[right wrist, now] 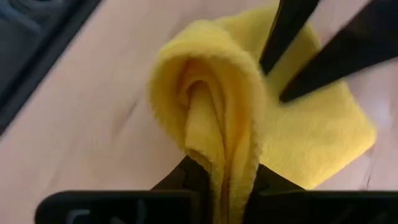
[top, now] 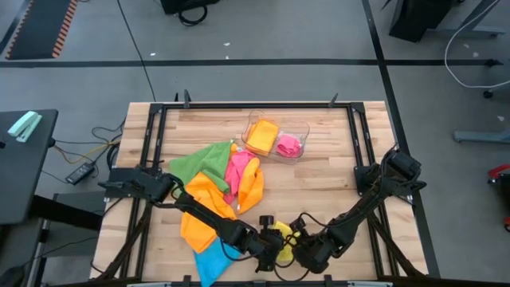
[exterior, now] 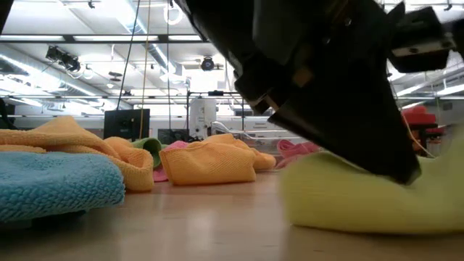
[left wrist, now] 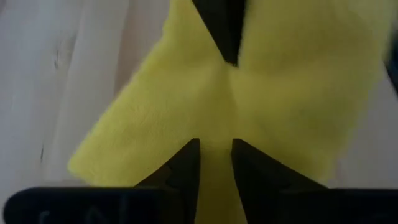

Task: Fold microfiber towels
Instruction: Fold the yellow microfiber cloth

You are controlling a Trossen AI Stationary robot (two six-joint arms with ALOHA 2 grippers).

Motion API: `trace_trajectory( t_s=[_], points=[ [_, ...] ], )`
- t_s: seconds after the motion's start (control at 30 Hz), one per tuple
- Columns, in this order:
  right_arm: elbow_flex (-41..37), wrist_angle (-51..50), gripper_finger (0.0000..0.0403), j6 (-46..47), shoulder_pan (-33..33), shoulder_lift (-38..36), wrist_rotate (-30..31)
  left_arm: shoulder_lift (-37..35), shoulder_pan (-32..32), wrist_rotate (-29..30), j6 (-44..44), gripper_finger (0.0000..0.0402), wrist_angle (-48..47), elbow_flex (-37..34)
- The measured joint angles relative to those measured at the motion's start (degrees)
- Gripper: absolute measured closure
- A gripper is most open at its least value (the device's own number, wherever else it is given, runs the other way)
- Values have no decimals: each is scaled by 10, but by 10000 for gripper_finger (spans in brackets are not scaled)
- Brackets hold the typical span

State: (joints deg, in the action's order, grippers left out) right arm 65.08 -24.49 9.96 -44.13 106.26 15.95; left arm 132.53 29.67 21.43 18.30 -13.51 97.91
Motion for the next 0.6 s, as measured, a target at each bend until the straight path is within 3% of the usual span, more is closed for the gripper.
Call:
trace_trajectory(
  t_s=[0.23, 0.5, 0.6],
  points=[
    [12, 40, 359, -61, 5, 0, 2, 0, 1, 8, -10, 319, 0, 0],
    [11, 31, 359, 14, 23, 0, -42, 0, 8, 9, -27, 335, -4, 0],
    [20, -19, 359, 34, 17, 0, -45, -13, 9, 23, -49, 342, -6, -1]
  ],
)
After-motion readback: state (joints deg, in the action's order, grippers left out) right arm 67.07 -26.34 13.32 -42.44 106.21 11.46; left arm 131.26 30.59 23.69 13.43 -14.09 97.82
